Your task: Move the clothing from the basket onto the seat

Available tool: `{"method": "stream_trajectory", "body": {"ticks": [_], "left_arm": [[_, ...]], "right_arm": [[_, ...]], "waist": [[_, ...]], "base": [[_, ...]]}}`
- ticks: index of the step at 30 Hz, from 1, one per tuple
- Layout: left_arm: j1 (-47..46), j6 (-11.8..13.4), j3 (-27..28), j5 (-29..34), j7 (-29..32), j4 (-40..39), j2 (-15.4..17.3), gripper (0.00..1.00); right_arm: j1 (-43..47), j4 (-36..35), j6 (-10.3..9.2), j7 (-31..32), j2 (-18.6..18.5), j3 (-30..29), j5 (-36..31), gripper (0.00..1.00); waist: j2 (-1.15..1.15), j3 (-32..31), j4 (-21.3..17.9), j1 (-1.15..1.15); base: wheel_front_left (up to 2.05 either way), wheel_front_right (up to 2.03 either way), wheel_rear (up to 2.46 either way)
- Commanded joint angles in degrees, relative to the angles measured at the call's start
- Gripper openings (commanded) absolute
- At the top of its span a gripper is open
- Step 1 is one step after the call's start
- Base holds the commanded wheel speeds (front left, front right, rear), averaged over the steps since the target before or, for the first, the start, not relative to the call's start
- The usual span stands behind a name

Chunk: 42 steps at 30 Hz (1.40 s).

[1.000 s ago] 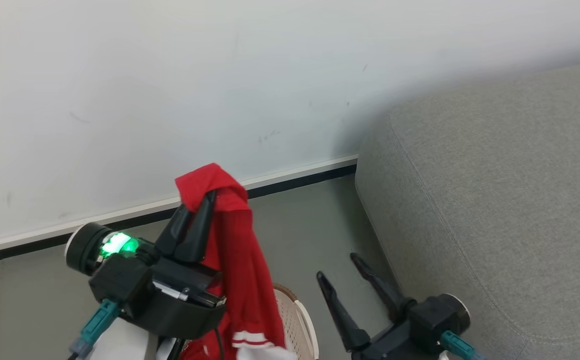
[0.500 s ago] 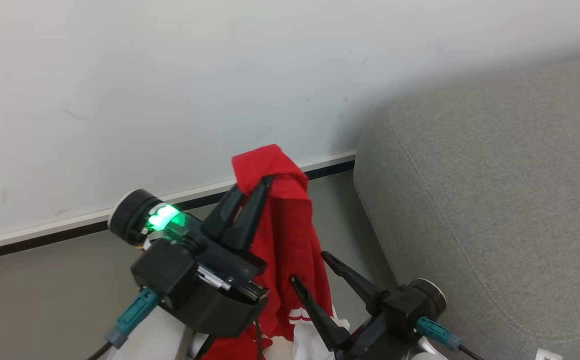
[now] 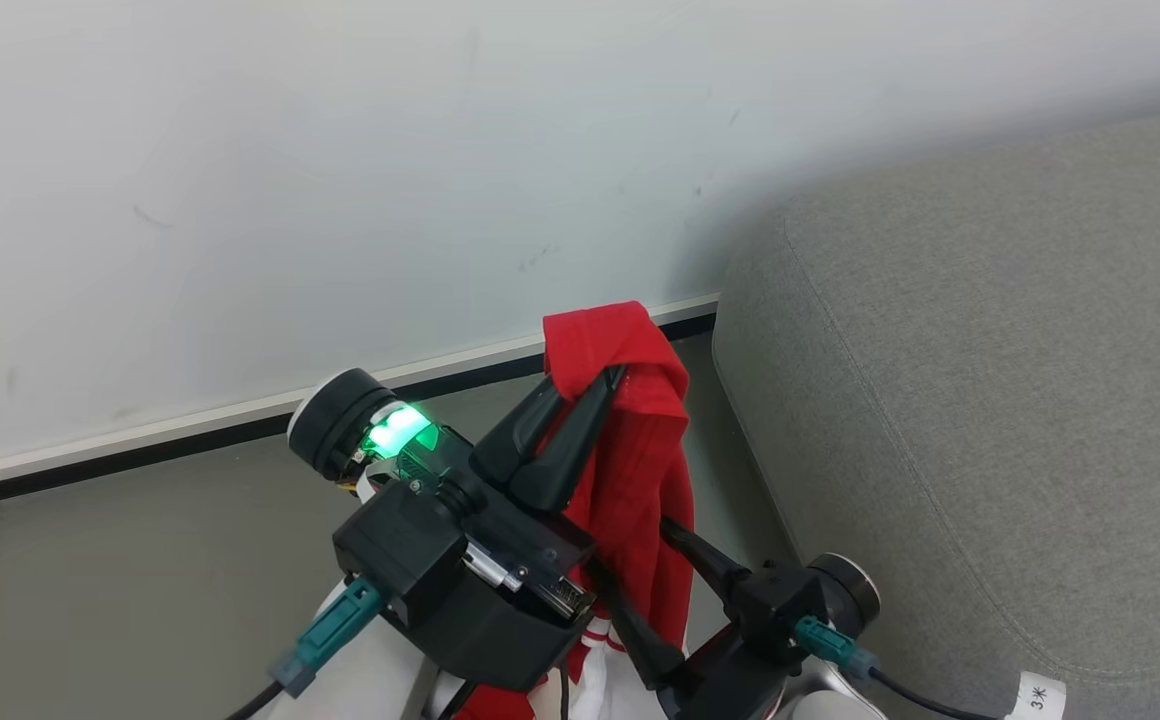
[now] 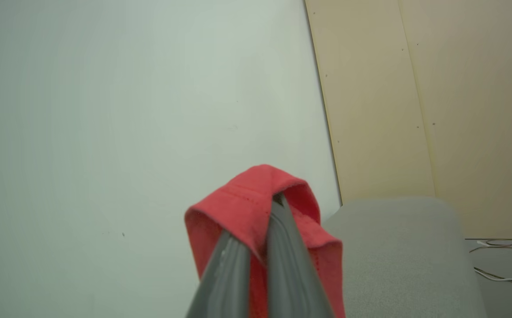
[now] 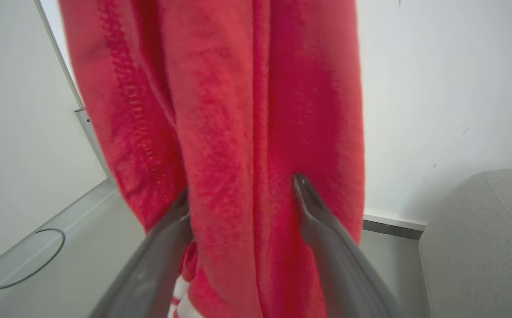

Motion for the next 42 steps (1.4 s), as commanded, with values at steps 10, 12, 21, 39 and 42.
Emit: {"method": "stream_trajectory", "body": {"ticks": [10, 12, 21, 39, 42], "left_arm": [[0.3, -0.2, -1.0, -0.8, -0.3, 4.7, 0.4, 0.0], [0.5, -0.5, -1.3, -1.2, -0.3, 7.3, 1.0, 0.0], [1.1, -0.8, -1.4, -2.7, 0.6, 14.6, 2.5, 0.0], [2.8, 0.2, -1.2, -4.5, 0.7, 21.3, 4.5, 1.0], [2.8, 0.2, -1.5, -4.6, 0.7, 21.1, 4.7, 1.0]], "right_arm": [[0.0, -2.4, 0.02, -0.1, 0.0, -0.2, -1.5, 0.0], [0.4, -3.2, 0.02, -0.1, -0.2, -0.7, -1.8, 0.0], [1.4, -5.4, 0.02, -0.1, -0.9, -4.0, -2.6, 0.0], [2.1, -9.9, 0.02, -0.1, -2.0, -14.8, -5.2, 0.0], [1.9, -11.0, 0.02, -0.1, -1.9, -16.3, -5.5, 0.0]], "waist": [[0.0, -0.2, 0.2, 0.0], [0.0, -0.3, 0.1, 0.0], [0.0, -0.5, -0.4, 0.0], [0.0, 1.4, -5.8, 0.0], [0.0, 2.2, -7.5, 0.0]], "base": [[0.0, 0.0, 0.0], [0.0, 0.0, 0.0], [0.0, 0.0, 0.0], [0.0, 0.0, 0.0], [0.0, 0.0, 0.0]]}}
